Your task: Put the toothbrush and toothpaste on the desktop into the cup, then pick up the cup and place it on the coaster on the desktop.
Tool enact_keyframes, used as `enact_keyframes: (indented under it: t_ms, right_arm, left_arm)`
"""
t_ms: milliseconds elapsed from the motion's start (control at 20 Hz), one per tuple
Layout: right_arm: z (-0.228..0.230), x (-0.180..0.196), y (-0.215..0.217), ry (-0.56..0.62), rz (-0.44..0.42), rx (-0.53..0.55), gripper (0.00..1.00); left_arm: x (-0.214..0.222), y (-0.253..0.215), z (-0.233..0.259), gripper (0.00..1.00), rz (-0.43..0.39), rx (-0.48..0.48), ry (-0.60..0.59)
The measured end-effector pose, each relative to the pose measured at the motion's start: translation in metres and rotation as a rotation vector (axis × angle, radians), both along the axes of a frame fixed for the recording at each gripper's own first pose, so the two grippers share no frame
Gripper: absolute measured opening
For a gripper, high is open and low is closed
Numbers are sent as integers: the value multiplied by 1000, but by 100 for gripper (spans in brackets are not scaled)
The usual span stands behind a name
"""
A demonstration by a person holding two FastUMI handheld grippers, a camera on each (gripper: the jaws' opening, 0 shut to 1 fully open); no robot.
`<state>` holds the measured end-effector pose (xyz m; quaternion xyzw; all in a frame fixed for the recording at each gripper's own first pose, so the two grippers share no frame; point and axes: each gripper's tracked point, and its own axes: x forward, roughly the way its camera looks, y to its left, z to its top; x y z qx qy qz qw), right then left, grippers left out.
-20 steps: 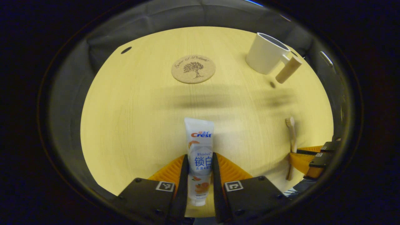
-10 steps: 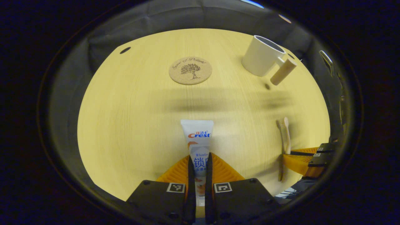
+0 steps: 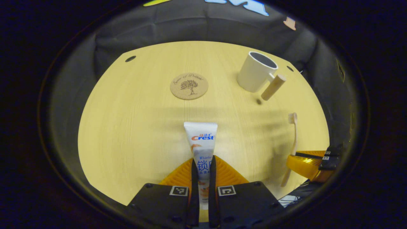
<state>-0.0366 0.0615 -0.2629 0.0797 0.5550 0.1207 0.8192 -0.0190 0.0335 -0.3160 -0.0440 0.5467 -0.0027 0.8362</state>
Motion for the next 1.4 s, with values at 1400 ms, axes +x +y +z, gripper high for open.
enact_keyframes:
  t_ms: [1400]
  right_arm:
    - [188,186,4,-936,-99,91,2]
  left_arm:
    - [145,-17,192,19,-33,-100,-673]
